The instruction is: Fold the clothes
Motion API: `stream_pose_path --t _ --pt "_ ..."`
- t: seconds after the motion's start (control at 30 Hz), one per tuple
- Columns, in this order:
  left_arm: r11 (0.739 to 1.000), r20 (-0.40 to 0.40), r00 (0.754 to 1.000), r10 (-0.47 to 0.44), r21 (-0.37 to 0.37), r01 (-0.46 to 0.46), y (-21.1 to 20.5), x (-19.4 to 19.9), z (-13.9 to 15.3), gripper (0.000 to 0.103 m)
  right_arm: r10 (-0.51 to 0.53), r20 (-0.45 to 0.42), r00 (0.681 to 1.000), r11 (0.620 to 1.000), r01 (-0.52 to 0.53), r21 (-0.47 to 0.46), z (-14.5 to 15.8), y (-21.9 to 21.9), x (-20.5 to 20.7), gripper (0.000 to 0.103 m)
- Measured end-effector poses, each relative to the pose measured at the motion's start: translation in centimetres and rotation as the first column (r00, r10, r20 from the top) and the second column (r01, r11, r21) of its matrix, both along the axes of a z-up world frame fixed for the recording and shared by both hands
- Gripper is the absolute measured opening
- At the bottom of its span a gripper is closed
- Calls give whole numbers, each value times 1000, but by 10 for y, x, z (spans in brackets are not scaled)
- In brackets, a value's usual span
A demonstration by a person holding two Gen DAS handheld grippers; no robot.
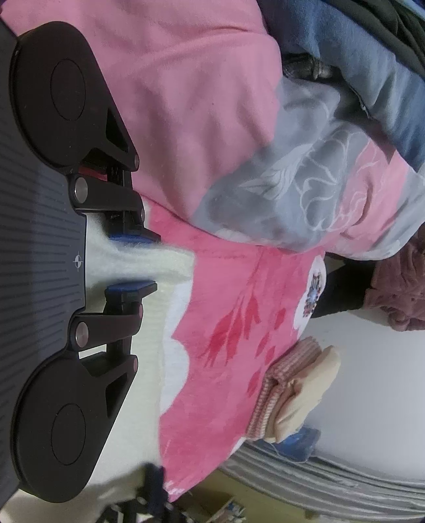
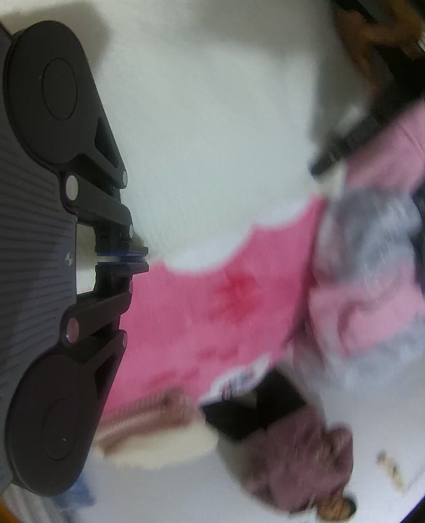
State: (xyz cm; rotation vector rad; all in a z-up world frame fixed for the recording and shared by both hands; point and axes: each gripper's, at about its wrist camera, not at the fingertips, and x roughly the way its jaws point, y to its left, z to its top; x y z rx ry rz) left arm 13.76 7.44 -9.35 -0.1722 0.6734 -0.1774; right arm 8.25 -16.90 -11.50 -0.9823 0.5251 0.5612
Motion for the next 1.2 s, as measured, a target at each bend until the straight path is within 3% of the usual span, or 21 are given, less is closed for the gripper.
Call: stream_pose_path --t 0.23,0.27,0.33,0.37,0.47,0.57,0.7,0.77,0.8,0.87,1.07,1.2 --pt "1000 -11 1000 0 20 0 -5 3 0 23 -81 32 996 997 81 -14 -44 3 18 3" --pt "1000 -12 1000 -1 20 1 -4 3 -1 23 -102 27 994 995 101 22 -41 -1 18 4" --pt "1000 -13 1000 -1 19 1 -4 4 -1 23 -184 -24 983 971 185 153 -17 -17 21 15" --pt "1000 -14 1000 -1 20 1 -4 4 -1 23 -245 -55 968 941 251 228 -2 -31 23 24" --pt "1000 -13 1000 -1 24 1 -5 4 -1 23 -428 -138 893 794 445 413 38 -89 27 26" --pt "1000 -11 1000 0 27 0 -6 4 -1 23 -491 -317 811 635 583 507 51 -139 32 28" --pt "1000 -8 1000 1 29 -1 -6 3 -1 23 -462 -506 729 521 684 510 34 -163 44 40" --pt "999 -6 1000 1 32 -1 -6 3 -1 23 -433 -586 685 472 726 500 24 -172 49 39" --pt "999 -4 1000 1 33 -1 -6 3 -1 23 -415 -615 670 460 738 493 18 -172 51 32" --pt "1000 4 1000 -1 29 1 -6 2 0 20 -418 -624 661 439 748 497 14 -172 47 9" --pt "997 69 997 -43 59 39 -10 -1 17 13 -469 -562 682 287 719 633 39 -201 9 8" --pt "998 -9 999 -33 53 33 -10 15 4 14 -498 -568 655 269 740 617 21 -209 11 8"
